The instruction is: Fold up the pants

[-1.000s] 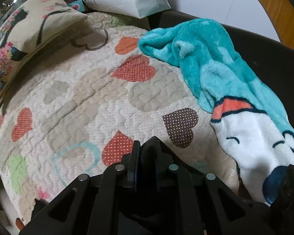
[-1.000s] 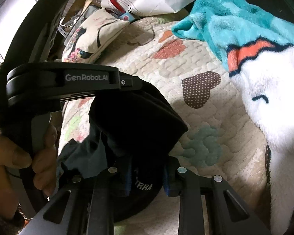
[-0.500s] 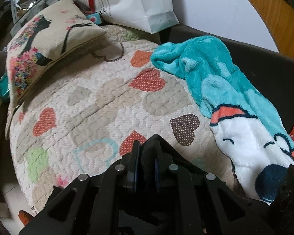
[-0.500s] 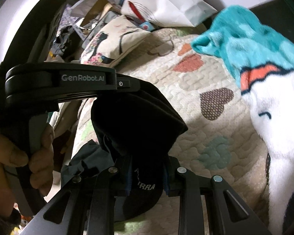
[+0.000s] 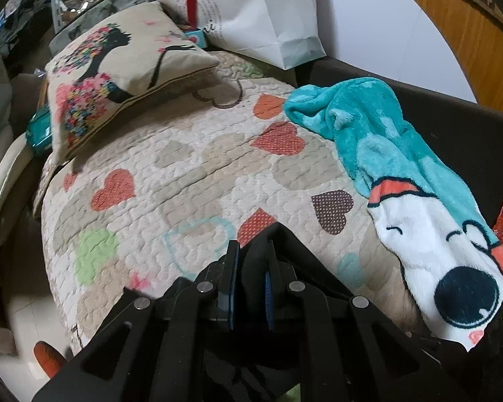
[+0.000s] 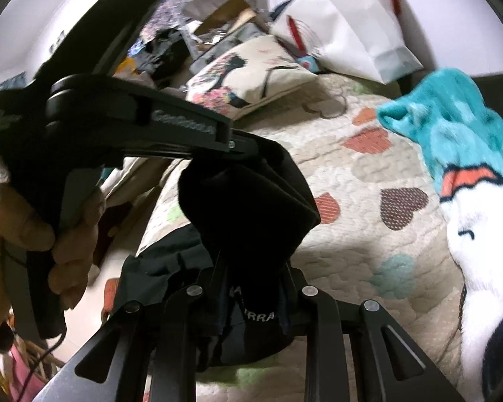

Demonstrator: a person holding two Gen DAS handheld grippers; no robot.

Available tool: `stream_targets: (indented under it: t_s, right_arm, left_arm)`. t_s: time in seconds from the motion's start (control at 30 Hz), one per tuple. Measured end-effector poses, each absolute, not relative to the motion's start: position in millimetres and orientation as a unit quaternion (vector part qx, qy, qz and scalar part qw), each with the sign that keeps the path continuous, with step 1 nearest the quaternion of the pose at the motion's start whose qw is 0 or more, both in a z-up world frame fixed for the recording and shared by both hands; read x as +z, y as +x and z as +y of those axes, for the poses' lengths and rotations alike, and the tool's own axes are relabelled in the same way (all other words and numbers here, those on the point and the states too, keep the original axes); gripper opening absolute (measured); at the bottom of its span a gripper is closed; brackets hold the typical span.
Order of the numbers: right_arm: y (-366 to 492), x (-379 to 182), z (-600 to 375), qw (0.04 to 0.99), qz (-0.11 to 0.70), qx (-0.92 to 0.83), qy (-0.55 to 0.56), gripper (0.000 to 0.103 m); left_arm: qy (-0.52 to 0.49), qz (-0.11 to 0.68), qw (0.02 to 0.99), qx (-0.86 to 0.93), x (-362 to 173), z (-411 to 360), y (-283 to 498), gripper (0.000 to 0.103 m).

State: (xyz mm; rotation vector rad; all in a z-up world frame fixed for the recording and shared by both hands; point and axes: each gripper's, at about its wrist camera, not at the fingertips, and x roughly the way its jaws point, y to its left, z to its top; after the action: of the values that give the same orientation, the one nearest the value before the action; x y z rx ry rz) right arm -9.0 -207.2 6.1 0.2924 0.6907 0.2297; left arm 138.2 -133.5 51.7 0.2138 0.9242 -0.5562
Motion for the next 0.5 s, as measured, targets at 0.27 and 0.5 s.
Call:
stream_targets:
  t_s: [0.27, 0.5]
  right_arm:
    - [-20.9, 12.2, -173.6, 0.929, 0.332, 0.143, 0.084, 0.022]
    - [-24.1, 19.4, -143.9, 0.927, 0.334, 0.169, 0.040, 0.022]
  left_arm:
    - [0.061, 0.434, 0.862, -0.256, 51.9, -94.2, 125.5, 0.012]
    - [0.005, 0.425, 0.872, -0.244, 46.5, -52.3, 118.9, 0.012]
